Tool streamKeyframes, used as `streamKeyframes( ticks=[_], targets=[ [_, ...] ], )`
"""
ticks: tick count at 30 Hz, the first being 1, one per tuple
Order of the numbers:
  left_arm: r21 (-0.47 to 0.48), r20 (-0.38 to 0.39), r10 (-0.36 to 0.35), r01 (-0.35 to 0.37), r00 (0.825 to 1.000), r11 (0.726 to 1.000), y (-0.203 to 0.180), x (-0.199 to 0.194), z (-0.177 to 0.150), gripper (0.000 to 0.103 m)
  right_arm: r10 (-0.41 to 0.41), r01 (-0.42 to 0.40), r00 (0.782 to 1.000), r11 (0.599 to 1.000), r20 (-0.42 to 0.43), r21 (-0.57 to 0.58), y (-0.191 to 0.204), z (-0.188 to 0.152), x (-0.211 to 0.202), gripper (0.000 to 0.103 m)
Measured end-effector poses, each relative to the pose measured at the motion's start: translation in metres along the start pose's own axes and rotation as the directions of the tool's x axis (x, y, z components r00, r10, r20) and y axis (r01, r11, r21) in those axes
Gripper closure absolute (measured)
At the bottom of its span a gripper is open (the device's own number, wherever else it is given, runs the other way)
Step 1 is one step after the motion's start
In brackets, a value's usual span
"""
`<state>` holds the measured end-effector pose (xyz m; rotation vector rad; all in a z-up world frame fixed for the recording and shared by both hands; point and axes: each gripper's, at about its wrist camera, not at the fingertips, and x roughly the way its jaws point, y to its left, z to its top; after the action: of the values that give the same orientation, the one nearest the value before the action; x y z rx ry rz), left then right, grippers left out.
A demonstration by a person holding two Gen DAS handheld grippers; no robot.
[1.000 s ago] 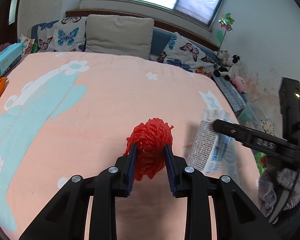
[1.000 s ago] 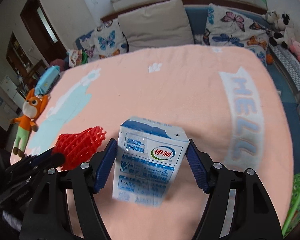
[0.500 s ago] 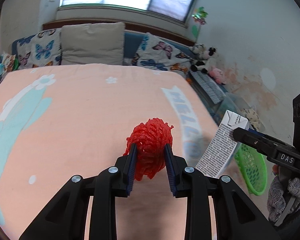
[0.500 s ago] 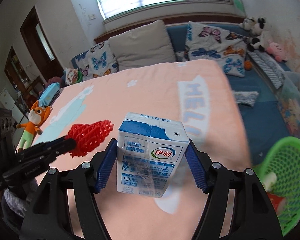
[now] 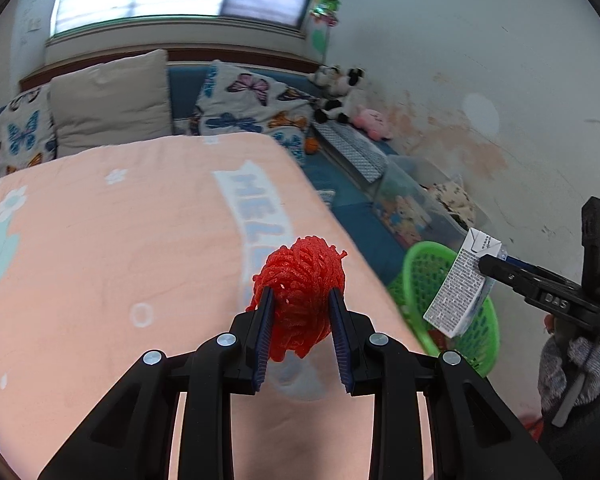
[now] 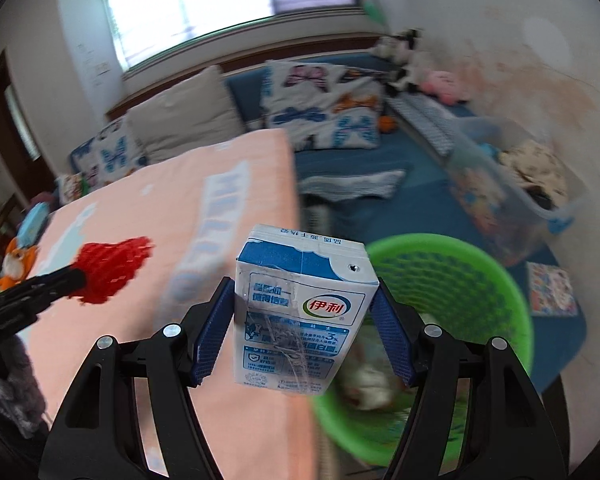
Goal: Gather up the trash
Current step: 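Carry the red net and milk carton over the green basket with both tools, then open both tools to drop the net and carton into the basket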
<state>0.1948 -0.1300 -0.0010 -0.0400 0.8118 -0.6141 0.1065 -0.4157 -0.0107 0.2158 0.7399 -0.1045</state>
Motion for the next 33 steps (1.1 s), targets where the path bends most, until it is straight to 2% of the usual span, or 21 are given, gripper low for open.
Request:
streamKeyframes(
  ticks=[5, 12, 21, 33],
  targets=[
    [0.047, -0.016, -0.022, 0.023, 1.0, 0.999, -0.031, 0.013, 0.006, 0.076, -0.056, 0.056, 0.998, 0.997, 0.002, 0.054, -0.042, -0.006, 0.004, 0.035],
    [0.103, -0.041, -0.04, 0.044, 0.998, 0.994, -0.066, 0.028, 0.007, 0.076, -0.083, 0.084, 0.996, 0.991, -0.014, 0.108, -0.077, -0.016, 0.018, 0.034],
    [0.164, -0.086, -0.068, 0.081, 0.994, 0.983, -0.105, 0.05, 0.006, 0.076, -0.07, 0.072, 0.997, 0.986, -0.018, 0.149, -0.095, -0.032, 0.008, 0.031],
    [0.242, -0.151, -0.107, 0.142, 0.983, 0.96, -0.164, 0.083, -0.002, 0.076, -0.075, 0.069, 0.997, 0.985, 0.033, 0.157, -0.105, -0.047, -0.034, 0.03]
  ],
)
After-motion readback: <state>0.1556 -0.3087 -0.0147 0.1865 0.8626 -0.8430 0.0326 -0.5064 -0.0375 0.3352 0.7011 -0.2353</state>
